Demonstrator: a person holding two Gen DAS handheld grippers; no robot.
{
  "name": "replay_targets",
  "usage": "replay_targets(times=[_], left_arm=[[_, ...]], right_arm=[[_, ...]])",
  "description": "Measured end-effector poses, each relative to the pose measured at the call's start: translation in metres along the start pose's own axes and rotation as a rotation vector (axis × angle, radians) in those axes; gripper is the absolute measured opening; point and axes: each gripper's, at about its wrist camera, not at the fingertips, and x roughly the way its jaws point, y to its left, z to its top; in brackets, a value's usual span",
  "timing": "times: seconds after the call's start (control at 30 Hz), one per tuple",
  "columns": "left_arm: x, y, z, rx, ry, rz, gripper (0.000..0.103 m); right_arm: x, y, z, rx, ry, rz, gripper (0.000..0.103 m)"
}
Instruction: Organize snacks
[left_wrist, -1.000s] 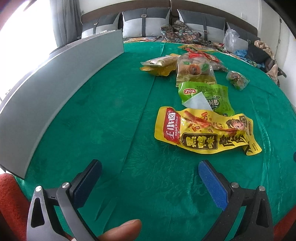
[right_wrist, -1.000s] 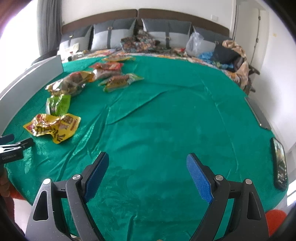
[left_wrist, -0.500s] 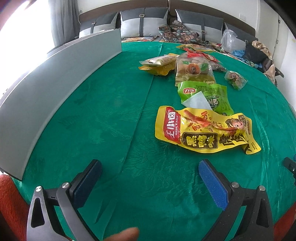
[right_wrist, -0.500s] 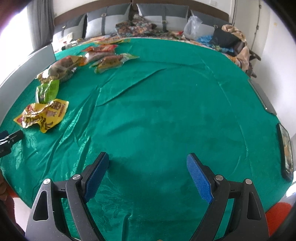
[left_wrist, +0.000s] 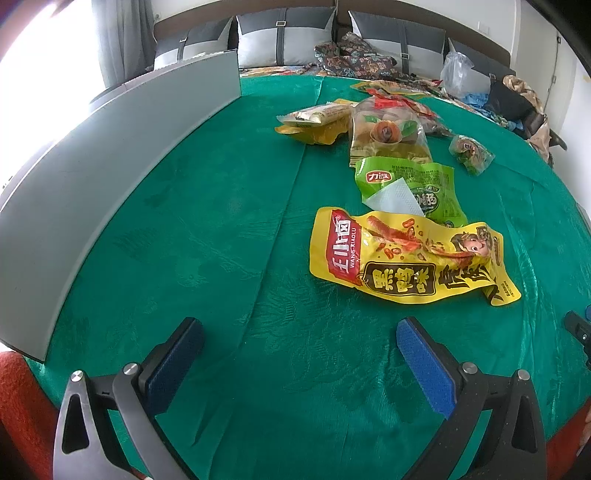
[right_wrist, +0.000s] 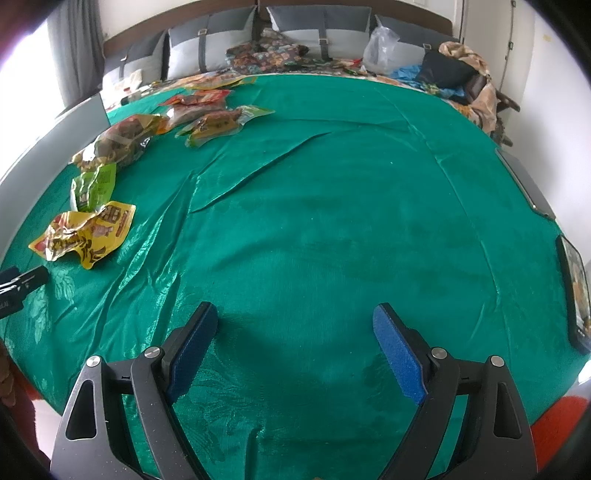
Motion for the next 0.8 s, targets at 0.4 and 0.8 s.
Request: replay_targets(times=[0.4,0.8], left_arm=[[0.002,-0.0007,0.0018,0.004,0.008,-0.001,0.103],[0.002,-0.0011,0.0016,0.003,0.008,-0.001,0.103]], right_arm=[[0.0005,0.0,0.0,0.007,0.001,-0.001,0.09],[0.0,-0.0001,0.0,0.009,0.002,-0.002,0.09]])
